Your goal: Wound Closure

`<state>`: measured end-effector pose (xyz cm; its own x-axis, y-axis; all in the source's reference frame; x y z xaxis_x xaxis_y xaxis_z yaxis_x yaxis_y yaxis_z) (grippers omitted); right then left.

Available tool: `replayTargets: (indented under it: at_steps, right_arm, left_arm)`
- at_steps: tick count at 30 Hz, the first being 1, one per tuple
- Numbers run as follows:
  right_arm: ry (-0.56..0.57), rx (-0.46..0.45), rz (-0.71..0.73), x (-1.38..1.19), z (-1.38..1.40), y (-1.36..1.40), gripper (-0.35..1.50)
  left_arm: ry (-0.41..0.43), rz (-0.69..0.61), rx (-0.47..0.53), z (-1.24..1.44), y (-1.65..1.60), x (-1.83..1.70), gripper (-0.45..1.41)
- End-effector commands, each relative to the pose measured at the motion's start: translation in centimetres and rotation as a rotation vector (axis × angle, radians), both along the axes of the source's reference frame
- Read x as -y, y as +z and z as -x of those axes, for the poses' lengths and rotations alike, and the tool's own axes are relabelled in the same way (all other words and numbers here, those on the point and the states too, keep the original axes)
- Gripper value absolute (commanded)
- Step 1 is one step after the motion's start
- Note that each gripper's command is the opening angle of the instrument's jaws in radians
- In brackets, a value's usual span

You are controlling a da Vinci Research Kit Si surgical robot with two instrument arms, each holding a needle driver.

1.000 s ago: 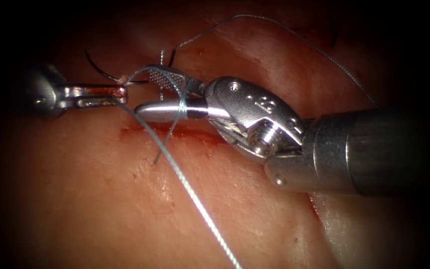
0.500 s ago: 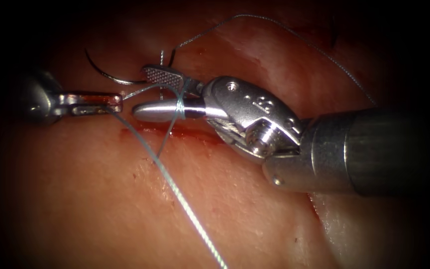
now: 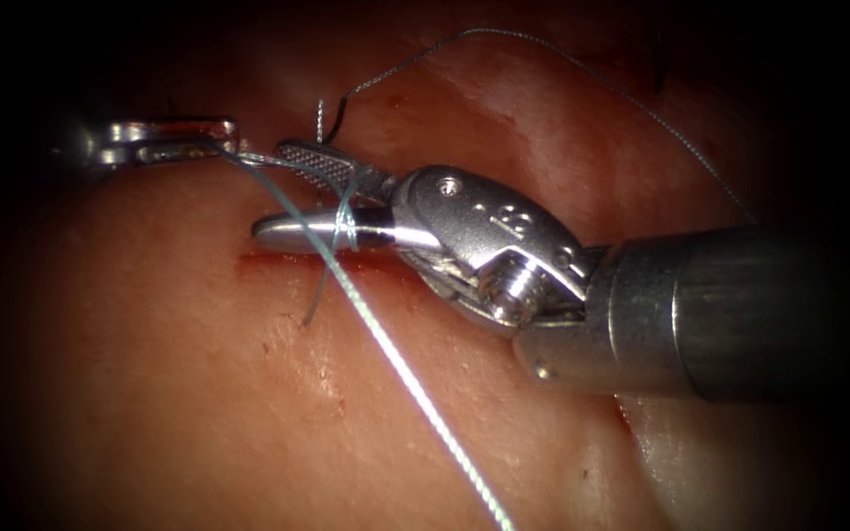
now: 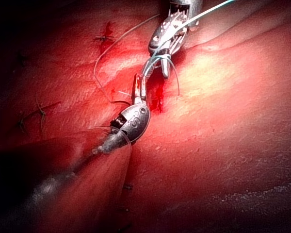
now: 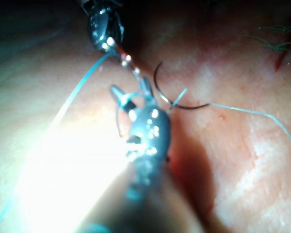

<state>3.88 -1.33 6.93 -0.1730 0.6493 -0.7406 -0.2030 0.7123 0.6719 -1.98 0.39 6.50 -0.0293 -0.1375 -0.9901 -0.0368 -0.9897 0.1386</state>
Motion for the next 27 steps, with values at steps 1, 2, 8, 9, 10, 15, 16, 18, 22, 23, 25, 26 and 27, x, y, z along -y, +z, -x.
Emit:
replayTargets:
  at_steps: [1, 2, 8, 9, 10, 15, 16, 18, 22, 23, 25, 26, 27]
  right_arm:
    - [-0.010, -0.008, -0.002, 0.04, -0.10, 0.05, 0.61]
    - [-0.013, -0.009, -0.001, 0.05, -0.11, 0.04, 0.61]
    - [-0.032, 0.008, -0.013, 0.08, -0.12, 0.06, 0.61]
    - [-0.038, 0.003, -0.017, 0.09, -0.12, 0.06, 0.61]
    - [-0.040, 0.002, -0.017, 0.10, -0.13, 0.07, 0.61]
    - [-0.056, -0.007, -0.017, 0.13, -0.16, 0.00, 0.63]
    - [-0.059, -0.009, -0.017, 0.14, -0.18, -0.02, 0.63]
    - [-0.070, -0.012, -0.017, 0.16, -0.21, -0.04, 0.61]
    - [-0.080, -0.018, -0.016, 0.19, -0.24, -0.07, 0.61]
    - [-0.083, -0.019, -0.015, 0.20, -0.25, -0.07, 0.61]
    - [-0.086, -0.021, -0.015, 0.19, -0.25, -0.07, 0.63]
    - [-0.089, -0.024, -0.020, 0.20, -0.25, -0.08, 0.64]
    - [-0.094, -0.026, -0.019, 0.20, -0.25, -0.08, 0.66]
  left_arm:
    - [0.001, 0.005, 0.001, 0.05, 0.06, -0.02, -0.45]
    - [0.001, 0.009, 0.001, 0.06, 0.05, -0.04, -0.45]
    - [-0.001, 0.008, 0.000, 0.07, 0.06, -0.07, -0.45]
    - [-0.001, 0.013, 0.000, 0.07, 0.06, -0.09, -0.45]
    - [-0.001, 0.013, 0.000, 0.07, 0.06, -0.10, -0.45]
    - [-0.005, 0.019, -0.003, 0.08, 0.16, -0.14, -0.45]
    - [-0.007, 0.020, -0.006, 0.08, 0.19, -0.15, -0.45]
    - [-0.008, 0.023, -0.007, 0.09, 0.24, -0.17, -0.45]
    - [-0.012, 0.021, -0.009, 0.09, 0.26, -0.24, -0.45]
    - [-0.013, 0.019, -0.009, 0.09, 0.25, -0.26, -0.45]
    - [-0.014, 0.017, -0.010, 0.11, 0.24, -0.28, -0.45]
    - [-0.017, 0.017, -0.008, 0.13, 0.24, -0.29, -0.45]
    - [-0.019, 0.017, -0.009, 0.14, 0.24, -0.29, -0.45]
